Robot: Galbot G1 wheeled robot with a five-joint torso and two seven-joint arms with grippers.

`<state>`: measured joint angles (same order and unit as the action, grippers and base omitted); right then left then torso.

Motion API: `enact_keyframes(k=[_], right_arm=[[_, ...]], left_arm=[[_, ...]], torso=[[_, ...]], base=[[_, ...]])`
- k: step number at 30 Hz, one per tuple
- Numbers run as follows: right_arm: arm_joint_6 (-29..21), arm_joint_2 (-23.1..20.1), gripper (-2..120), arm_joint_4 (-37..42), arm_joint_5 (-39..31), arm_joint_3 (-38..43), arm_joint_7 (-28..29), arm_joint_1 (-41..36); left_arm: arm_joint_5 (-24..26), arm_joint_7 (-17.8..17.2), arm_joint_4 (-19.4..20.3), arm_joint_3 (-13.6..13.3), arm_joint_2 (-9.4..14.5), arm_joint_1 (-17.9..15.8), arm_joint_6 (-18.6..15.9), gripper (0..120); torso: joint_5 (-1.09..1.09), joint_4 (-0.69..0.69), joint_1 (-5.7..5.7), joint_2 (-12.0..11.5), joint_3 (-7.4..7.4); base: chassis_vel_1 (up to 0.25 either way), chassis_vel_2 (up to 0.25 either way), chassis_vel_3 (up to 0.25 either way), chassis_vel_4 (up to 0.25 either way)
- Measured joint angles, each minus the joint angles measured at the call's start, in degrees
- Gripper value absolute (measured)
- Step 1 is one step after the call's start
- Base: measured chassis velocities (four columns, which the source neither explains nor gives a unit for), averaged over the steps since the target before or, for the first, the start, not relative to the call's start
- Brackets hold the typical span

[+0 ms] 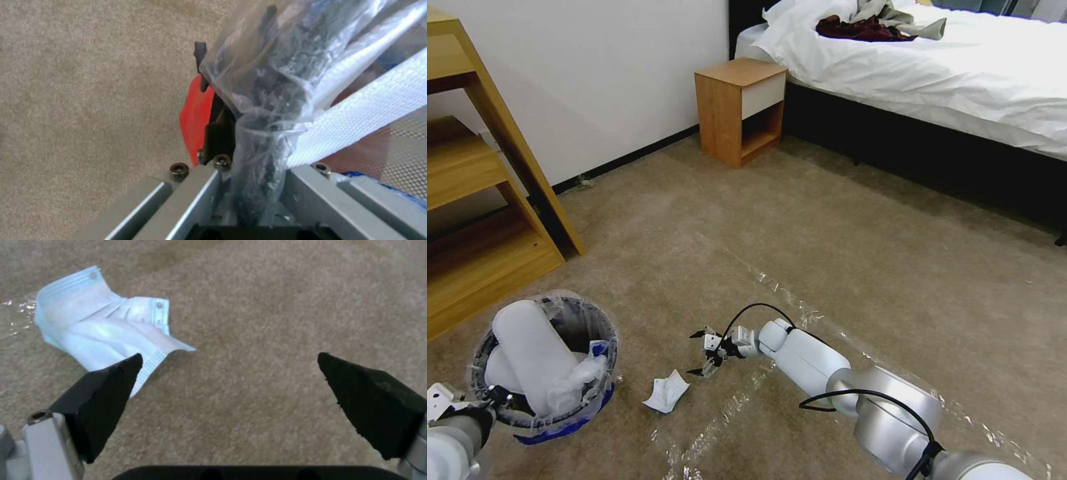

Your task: Pick up the trash bin and place the garbage on the floor into it.

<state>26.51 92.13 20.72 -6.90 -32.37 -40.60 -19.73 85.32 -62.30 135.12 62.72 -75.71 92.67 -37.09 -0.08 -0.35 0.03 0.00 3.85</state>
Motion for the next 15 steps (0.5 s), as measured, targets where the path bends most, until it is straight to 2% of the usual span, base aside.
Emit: enact_keyframes(k=[15], right_arm=[[-0.1, 0.0, 100, 1.4, -0.5, 0.0, 0.2, -0.6]], left_arm=[[-0.7, 0.3, 0.0, -0.2, -0.4, -0.2, 0.0, 0]], torso=[[-0.01, 0.0, 0.0, 0.0, 0.0]], base=[[0.0, 0.0, 0.0, 0.0]])
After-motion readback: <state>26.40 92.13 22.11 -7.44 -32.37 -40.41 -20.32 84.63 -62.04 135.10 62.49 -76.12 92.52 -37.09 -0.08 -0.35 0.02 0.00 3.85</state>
